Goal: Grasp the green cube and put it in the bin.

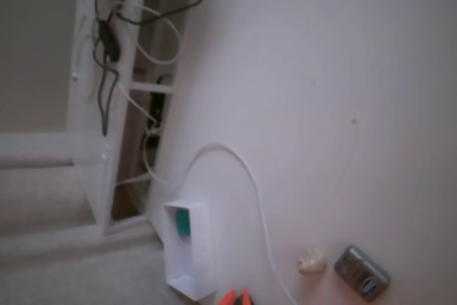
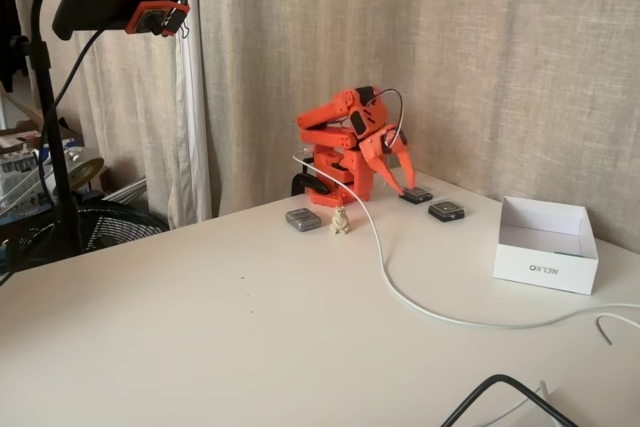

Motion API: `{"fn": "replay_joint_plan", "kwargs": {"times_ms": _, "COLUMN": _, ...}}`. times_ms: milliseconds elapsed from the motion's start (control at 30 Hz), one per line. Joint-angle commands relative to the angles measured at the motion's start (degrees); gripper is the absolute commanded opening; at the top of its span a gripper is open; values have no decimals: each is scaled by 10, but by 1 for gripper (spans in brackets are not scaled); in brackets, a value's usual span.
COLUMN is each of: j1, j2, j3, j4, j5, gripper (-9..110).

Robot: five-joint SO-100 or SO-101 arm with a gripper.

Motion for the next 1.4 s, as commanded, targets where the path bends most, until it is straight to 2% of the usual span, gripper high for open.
{"fn": "replay_joint_plan", "kwargs": {"times_ms": 0, "j1": 6, "j2": 7, "j3": 4, "j4": -7, "j5": 14, "gripper": -5}}
{"fn": "replay_joint_plan", "kwargs": {"times_ms": 267, "j1": 21, "j2": 7, "j3": 52, "j4": -46, "j5": 40, "gripper": -8}}
{"fn": "replay_joint_plan", "kwargs": {"times_ms": 1367, "j1": 18, "j2": 7, "j3": 54, "j4": -47, "j5": 35, "gripper": -8}}
